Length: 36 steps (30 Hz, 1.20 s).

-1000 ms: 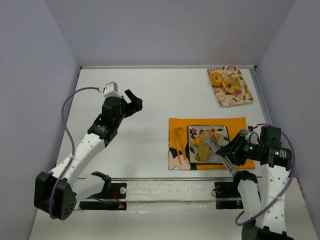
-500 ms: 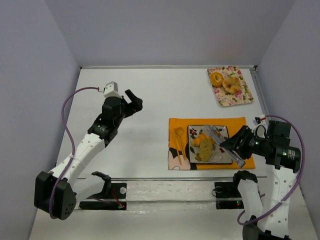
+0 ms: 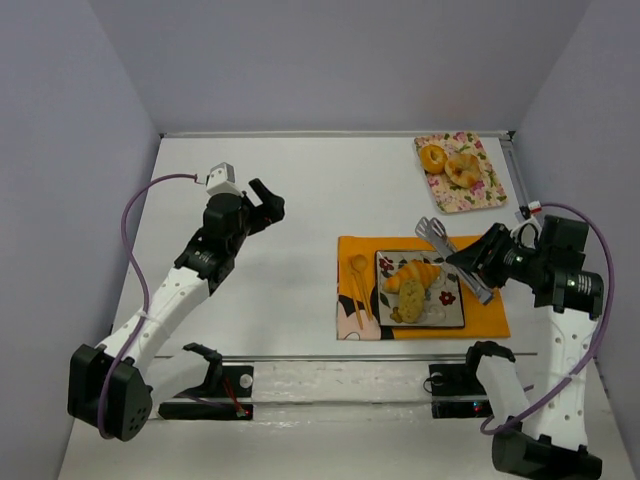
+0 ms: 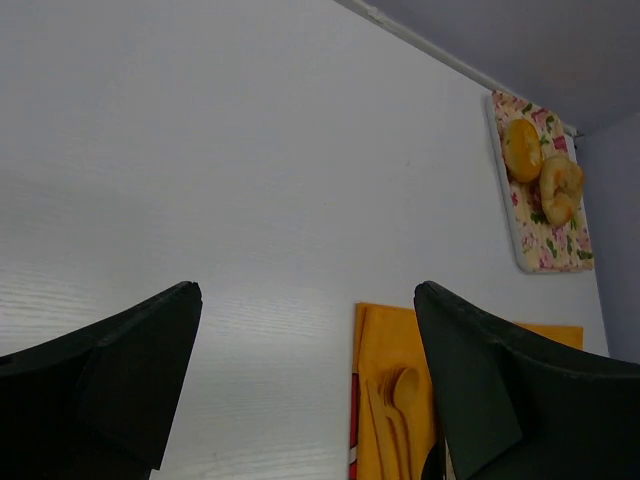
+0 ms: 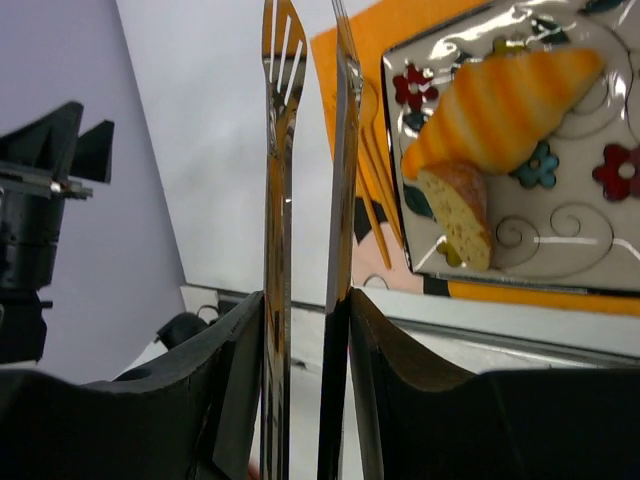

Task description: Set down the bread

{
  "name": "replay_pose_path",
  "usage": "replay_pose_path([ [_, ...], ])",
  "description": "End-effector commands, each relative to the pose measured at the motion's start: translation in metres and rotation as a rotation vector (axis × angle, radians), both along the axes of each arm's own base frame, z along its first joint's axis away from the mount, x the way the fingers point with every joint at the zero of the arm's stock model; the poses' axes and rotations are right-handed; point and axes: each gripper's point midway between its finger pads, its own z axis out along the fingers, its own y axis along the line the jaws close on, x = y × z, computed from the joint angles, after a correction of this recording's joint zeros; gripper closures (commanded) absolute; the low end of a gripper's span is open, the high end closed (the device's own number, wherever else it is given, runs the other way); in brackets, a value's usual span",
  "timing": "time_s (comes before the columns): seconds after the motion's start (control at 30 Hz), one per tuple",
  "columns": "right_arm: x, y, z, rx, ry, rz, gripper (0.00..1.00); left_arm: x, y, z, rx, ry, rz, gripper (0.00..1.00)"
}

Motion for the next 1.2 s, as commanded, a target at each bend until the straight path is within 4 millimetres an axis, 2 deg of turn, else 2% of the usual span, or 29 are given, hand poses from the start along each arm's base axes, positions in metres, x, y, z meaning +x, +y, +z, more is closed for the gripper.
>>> replay_pose_path([
  [0.0, 0.062, -0.01, 0.035, -0.014, -0.211, 0.009, 0.58, -0.001, 0.011, 0.022, 0.003, -0.073, 0.038, 0.01],
  [0.13, 0.114, -0.017, 0.039, -0.075, -0.257, -0.005, 0.59, 0.0, 0.017, 0.023, 0.013, -0.07, 0.069, 0.01],
  [0.17, 0.126, -0.009, 0.043, -0.094, -0.278, 0.018, 0.59, 0.0, 0.017, 0.024, 0.012, -0.069, 0.071, 0.01],
  [0.2, 0.145, -0.007, 0.03, -0.11, -0.233, 0.03, 0.59, 0.001, 0.017, 0.023, 0.014, -0.067, 0.074, 0.01],
  [0.23, 0.163, -0.007, 0.04, -0.144, -0.271, 0.019, 0.59, 0.002, 0.018, 0.023, 0.016, -0.065, 0.081, 0.01],
  [0.3, 0.185, 0.01, 0.033, -0.165, -0.26, 0.056, 0.59, 0.002, 0.02, 0.021, 0.024, -0.053, 0.093, 0.01],
  [0.33, 0.213, 0.01, 0.025, -0.21, -0.263, 0.048, 0.59, 0.004, 0.023, 0.019, 0.029, -0.048, 0.11, 0.01],
  [0.37, 0.225, 0.021, 0.018, -0.239, -0.262, 0.061, 0.58, 0.003, 0.024, 0.016, 0.036, -0.038, 0.119, 0.01],
  [0.4, 0.24, 0.015, 0.012, -0.274, -0.254, 0.033, 0.58, 0.004, 0.026, 0.015, 0.041, -0.036, 0.129, 0.01],
  [0.43, 0.262, 0.019, -0.014, -0.353, -0.224, 0.031, 0.58, 0.004, 0.029, 0.015, 0.045, -0.037, 0.142, 0.01],
  [0.47, 0.279, 0.022, -0.01, -0.384, -0.248, 0.018, 0.58, 0.005, 0.03, 0.016, 0.048, -0.04, 0.147, 0.01],
  [0.53, 0.3, 0.035, -0.027, -0.425, -0.238, 0.042, 0.58, 0.006, 0.031, 0.015, 0.053, -0.037, 0.151, 0.01],
  [0.57, 0.321, 0.041, -0.045, -0.442, -0.214, 0.044, 0.58, 0.006, 0.031, 0.015, 0.053, -0.037, 0.151, 0.01],
  [0.63, 0.338, 0.055, -0.066, -0.475, -0.197, 0.075, 0.59, 0.008, 0.031, 0.012, 0.06, -0.029, 0.155, 0.01],
  [0.67, 0.347, 0.059, -0.097, -0.496, -0.144, 0.087, 0.59, 0.008, 0.031, 0.01, 0.063, -0.023, 0.158, 0.01],
  [0.7, 0.358, 0.06, -0.095, -0.505, -0.159, 0.083, 0.58, 0.009, 0.031, 0.007, 0.067, -0.016, 0.159, 0.01],
  [0.73, 0.361, 0.07, -0.102, -0.531, -0.161, 0.098, 0.57, 0.01, 0.031, 0.006, 0.069, -0.012, 0.159, 0.01],
  [0.83, 0.373, 0.072, -0.127, -0.634, -0.143, 0.087, 0.55, 0.011, 0.03, 0.002, 0.075, -0.001, 0.156, 0.01],
  [0.87, 0.372, 0.078, -0.133, -0.657, -0.141, 0.099, 0.54, 0.012, 0.031, 0.002, 0.076, 0.0, 0.159, 0.01],
  [0.93, 0.371, 0.074, -0.146, -0.71, -0.121, 0.091, 0.51, 0.013, 0.031, 0.002, 0.076, -0.001, 0.159, 0.01],
  [1.03, 0.365, 0.08, -0.158, -0.732, -0.104, 0.107, 0.43, 0.013, 0.03, 0.001, 0.077, 0.002, 0.158, 0.01],
  [1.13, 0.36, 0.078, -0.164, -0.762, -0.09, 0.098, 0.23, 0.013, 0.03, -0.002, 0.078, 0.006, 0.156, 0.01],
  [1.17, 0.36, 0.076, -0.164, -0.77, -0.088, 0.097, 0.09, 0.014, 0.029, -0.002, 0.078, 0.006, 0.155, 0.01],
])
